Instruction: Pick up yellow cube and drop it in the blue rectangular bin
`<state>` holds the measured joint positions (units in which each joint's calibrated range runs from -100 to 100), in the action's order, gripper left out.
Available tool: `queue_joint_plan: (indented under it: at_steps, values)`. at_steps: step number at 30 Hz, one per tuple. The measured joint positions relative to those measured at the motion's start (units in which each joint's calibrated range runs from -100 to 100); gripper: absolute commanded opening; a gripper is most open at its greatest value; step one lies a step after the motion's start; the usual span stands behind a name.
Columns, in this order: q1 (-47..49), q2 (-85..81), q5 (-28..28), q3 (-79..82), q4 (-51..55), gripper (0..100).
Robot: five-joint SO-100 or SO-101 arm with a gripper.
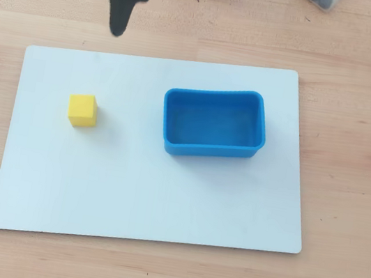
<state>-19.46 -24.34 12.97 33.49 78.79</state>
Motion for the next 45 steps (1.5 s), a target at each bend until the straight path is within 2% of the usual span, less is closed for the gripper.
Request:
queue_joint_plan:
  at_steps: [14,20,28,34,45]
  values:
    - [-0.4,28.2,5.4,-25.9,2.9,0]
    - [-1.1,39.4,5.8,-36.2,3.6,0]
    - [-1.1,47.5,5.8,-40.8,3.6,0]
    - [-1.1,47.6,5.2,-40.9,3.6,15]
    - [-1.1,47.6,4.2,-40.9,7.0,22]
